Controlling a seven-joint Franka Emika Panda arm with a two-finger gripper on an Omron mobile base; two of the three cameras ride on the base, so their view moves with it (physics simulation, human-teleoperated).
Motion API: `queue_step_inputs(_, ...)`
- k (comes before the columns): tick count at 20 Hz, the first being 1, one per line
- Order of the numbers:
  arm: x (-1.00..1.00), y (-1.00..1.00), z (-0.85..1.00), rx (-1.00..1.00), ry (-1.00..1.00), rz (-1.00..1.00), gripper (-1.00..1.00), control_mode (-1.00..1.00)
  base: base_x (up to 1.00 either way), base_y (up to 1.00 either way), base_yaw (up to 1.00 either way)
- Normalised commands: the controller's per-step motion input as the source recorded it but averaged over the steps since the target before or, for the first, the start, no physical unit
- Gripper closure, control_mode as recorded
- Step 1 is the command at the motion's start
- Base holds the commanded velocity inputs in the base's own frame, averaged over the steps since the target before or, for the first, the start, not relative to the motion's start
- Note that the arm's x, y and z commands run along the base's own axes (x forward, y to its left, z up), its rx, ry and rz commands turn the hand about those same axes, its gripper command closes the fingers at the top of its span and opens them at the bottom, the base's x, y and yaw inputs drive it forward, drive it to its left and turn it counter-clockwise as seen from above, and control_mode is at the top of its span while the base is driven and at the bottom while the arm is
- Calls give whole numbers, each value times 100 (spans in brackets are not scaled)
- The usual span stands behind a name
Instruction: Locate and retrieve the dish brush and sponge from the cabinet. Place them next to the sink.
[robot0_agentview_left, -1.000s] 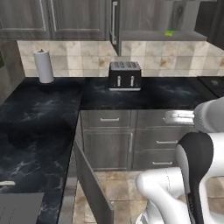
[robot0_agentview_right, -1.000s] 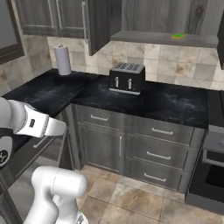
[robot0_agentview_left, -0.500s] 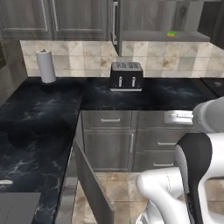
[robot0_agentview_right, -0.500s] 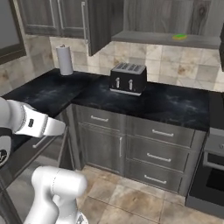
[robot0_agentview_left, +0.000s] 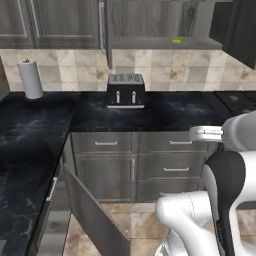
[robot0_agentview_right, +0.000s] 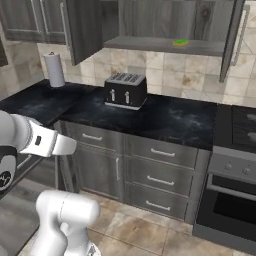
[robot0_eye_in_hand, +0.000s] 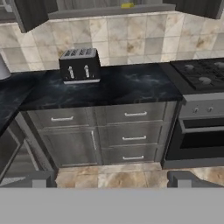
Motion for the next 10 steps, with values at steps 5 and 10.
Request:
queue_step_inputs(5, 0, 0, 0, 0, 0, 0, -100, 100, 33, -6, -27)
queue_step_inputs(10, 0, 0, 0, 0, 0, 0, -100, 100, 32, -1, -24)
